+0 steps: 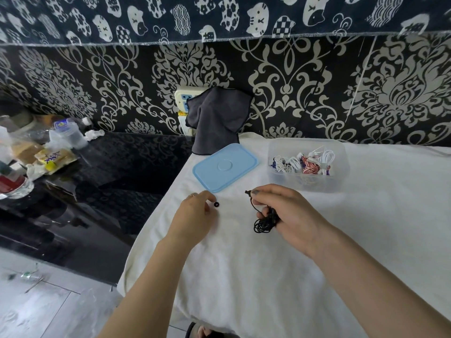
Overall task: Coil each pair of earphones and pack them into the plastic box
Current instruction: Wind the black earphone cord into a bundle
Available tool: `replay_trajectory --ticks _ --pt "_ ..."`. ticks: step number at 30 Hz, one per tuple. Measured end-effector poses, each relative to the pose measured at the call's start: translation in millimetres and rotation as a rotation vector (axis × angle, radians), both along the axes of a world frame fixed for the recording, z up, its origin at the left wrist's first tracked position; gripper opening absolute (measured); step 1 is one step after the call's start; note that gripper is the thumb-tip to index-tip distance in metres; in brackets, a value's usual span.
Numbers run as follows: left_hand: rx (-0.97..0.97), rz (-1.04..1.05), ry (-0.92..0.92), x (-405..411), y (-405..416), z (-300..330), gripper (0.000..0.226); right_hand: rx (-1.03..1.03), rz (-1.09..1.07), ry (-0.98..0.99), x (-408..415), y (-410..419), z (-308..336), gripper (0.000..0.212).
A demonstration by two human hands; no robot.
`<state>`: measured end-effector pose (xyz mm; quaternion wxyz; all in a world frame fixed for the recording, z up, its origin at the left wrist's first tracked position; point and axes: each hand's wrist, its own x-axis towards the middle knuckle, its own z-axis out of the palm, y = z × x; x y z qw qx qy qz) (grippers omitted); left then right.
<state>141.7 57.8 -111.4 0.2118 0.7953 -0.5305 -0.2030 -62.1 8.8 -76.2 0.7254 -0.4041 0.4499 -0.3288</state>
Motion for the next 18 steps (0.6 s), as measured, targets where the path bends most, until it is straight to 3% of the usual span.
replay_trajectory --ticks 7,13,18 --pt "-0.064 -0.035 -0.025 -8.6 -6.7 -2.4 0.013 -0.164 0.013 0.242 -4.7 0.7 1.2 0.007" --pt "-0.180 -0.094 0.380 -34.6 -8.6 27.1 0.013 -0.231 0.012 0.176 -6.4 2.3 11.6 0.009" --pt "-0.250 -0.170 0.561 -50.5 -4.7 49.9 0.009 -0.255 -0.007 0.137 -11.7 1.2 15.4 0.011"
